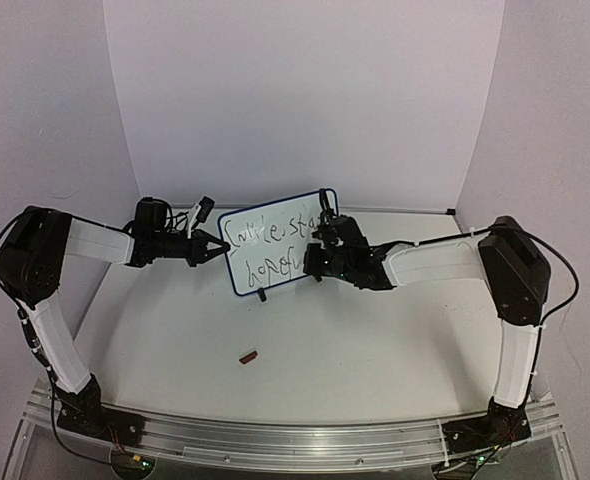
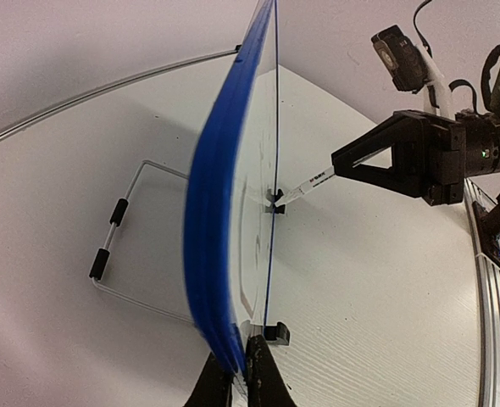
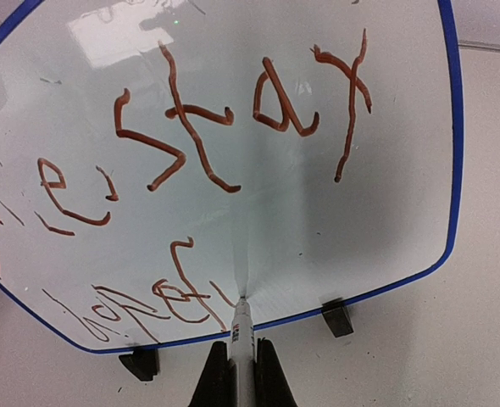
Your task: Write a sentence on the whiteboard
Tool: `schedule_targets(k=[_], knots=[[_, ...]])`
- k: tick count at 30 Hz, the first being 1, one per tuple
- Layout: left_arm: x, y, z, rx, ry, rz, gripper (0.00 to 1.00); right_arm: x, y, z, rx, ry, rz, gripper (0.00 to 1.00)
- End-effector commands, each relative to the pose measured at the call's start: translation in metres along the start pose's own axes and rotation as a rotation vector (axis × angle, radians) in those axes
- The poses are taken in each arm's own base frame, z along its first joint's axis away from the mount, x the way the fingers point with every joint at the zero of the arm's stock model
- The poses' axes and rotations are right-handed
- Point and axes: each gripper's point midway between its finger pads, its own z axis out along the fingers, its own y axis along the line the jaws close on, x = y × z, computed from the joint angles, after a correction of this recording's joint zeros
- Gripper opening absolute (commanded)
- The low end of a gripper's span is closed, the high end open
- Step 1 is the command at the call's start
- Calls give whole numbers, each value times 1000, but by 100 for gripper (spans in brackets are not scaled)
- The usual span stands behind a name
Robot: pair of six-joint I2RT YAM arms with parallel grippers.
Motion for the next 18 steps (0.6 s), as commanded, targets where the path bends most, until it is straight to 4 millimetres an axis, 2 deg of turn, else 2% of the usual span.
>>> schedule_targets(k=[1,18], knots=[[17,16,-1,-92,56,19,0,-47,14,-16,-22,-112,13,0],[17,15,-1,-92,55,20,0,-59,18,-25,-36,-147,17,0]])
